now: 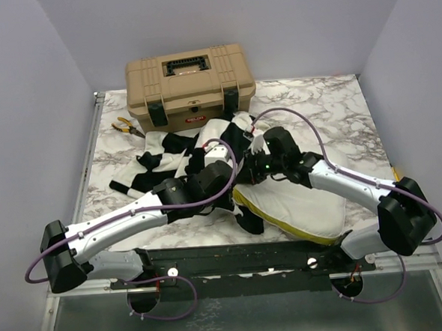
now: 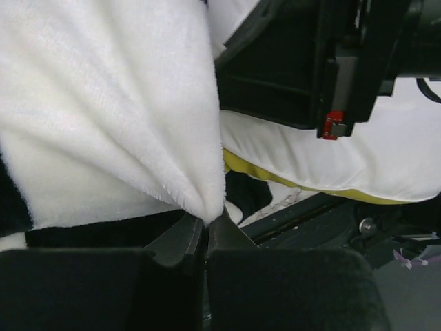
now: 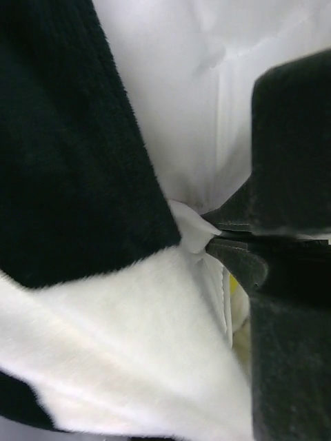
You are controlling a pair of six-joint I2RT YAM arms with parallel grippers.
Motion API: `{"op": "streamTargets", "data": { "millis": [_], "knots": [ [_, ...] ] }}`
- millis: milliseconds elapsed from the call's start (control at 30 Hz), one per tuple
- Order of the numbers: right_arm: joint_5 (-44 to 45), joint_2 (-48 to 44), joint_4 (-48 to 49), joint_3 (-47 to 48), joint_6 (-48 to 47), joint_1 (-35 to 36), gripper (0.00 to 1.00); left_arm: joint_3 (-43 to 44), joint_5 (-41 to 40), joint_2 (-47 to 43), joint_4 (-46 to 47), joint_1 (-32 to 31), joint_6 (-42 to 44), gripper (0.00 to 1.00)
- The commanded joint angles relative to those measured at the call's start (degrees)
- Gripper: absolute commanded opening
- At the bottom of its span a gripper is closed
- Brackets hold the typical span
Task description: Put the pillow into the pillowcase
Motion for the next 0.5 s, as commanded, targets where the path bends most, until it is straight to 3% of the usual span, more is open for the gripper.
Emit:
{"op": "streamTargets", "data": {
  "millis": [0, 167, 467],
  "knots": [
    [-1.8, -0.2, 6.0, 7.7, 8.0, 0.5, 0.00, 5.7, 9.6, 0.5, 4.9, -0.6, 2.3, 0.00],
    [-5.3, 0.0, 10.6, 9.5, 14.5, -0.1, 0.00, 11.2, 14.7, 6.6, 4.8, -1.7, 6.3, 0.00],
    [-12.8, 5.2, 25.5, 5.1, 25.6, -0.3, 0.00, 29.9, 13.6, 17.6, 5.2, -10.9, 12.0, 0.00]
  ]
}}
